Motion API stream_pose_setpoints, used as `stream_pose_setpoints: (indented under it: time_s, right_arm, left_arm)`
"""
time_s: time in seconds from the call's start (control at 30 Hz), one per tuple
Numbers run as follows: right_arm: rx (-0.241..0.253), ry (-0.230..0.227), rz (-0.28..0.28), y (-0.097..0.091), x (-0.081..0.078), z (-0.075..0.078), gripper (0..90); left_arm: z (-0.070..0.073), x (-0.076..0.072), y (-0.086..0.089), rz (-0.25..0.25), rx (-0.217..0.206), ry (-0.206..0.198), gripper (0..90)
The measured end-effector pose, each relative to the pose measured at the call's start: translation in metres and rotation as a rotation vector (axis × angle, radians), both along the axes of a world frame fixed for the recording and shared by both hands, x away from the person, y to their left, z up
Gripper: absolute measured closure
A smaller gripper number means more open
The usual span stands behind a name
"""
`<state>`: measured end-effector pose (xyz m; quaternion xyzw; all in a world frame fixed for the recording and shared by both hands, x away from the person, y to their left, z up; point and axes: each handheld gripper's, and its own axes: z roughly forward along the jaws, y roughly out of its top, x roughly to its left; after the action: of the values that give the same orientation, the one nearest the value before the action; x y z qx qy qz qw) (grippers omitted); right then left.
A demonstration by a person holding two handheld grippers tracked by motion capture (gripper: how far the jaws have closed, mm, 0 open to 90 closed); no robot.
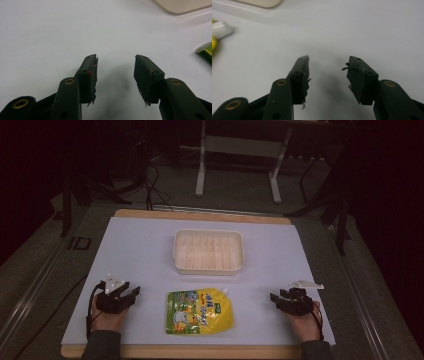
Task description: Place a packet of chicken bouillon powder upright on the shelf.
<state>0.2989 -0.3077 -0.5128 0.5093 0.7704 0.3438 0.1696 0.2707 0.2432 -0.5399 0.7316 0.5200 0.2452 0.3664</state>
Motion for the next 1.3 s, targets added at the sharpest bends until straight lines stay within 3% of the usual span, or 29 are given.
stream_pose_setpoints:
  time_s: [0.2, 0.33, 0.43, 0.8, 0.93, 1.3]
  right_arm:
    - [0.015, -0.001, 0.044, 0.007, -0.011, 0.006, 51.8]
    - [0.054, 0.012, 0.065, 0.014, -0.014, 0.009, 49.5]
    - [0.061, 0.025, 0.090, 0.020, -0.016, 0.010, 48.6]
    - [0.175, 0.088, 0.168, 0.043, -0.029, 0.010, 47.6]
    - [0.181, 0.111, 0.205, 0.055, -0.032, 0.009, 47.1]
    - [0.248, 0.167, 0.222, 0.075, -0.032, 0.007, 46.6]
  left_arm:
    - [0.001, -0.001, 0.001, -0.033, -0.029, -0.034, 55.5]
    - [0.001, -0.001, 0.005, -0.033, -0.078, -0.037, 55.6]
    - [0.001, -0.001, 0.005, -0.043, -0.073, -0.051, 57.5]
    - [0.001, 0.002, 0.003, -0.043, -0.057, -0.051, 56.8]
    - [0.001, 0.002, 0.003, -0.036, -0.052, -0.048, 54.5]
    - [0.001, 0.003, 0.002, -0.040, -0.041, -0.041, 53.9]
